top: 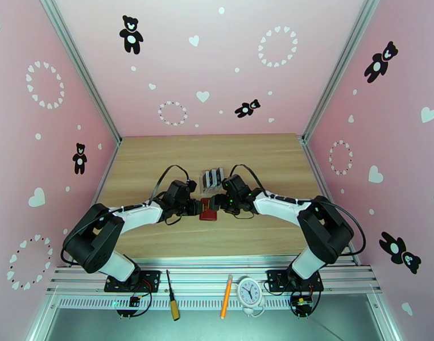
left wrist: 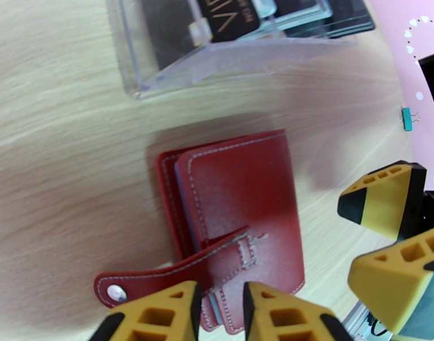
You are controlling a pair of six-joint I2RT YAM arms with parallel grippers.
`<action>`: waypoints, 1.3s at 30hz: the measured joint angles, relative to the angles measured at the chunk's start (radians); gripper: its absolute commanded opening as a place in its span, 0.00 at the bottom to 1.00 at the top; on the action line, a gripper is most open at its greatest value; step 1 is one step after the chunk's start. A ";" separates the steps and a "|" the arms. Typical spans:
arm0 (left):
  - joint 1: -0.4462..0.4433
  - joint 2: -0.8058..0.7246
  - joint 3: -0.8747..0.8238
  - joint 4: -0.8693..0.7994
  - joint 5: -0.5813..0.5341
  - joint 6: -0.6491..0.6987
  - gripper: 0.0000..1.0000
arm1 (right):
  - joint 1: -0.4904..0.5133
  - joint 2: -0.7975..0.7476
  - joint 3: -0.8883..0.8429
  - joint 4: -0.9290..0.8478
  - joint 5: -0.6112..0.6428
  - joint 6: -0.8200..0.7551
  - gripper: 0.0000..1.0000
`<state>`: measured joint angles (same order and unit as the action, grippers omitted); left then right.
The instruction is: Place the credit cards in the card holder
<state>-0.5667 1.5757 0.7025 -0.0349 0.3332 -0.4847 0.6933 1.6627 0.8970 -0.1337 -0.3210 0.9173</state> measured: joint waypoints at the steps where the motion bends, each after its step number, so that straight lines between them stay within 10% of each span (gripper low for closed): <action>1: 0.000 0.012 0.010 -0.011 -0.006 0.003 0.27 | -0.001 0.010 0.000 0.009 -0.006 0.000 0.74; 23: 0.000 0.125 0.106 -0.087 -0.053 0.011 0.23 | -0.006 0.116 -0.003 0.175 -0.105 0.051 0.42; 39: 0.000 0.135 0.114 -0.085 -0.042 0.014 0.23 | 0.028 0.117 -0.025 0.312 -0.144 0.072 0.39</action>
<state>-0.5663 1.7111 0.8165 -0.1196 0.2916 -0.4709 0.7212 1.7798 0.8722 0.1787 -0.4648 0.9890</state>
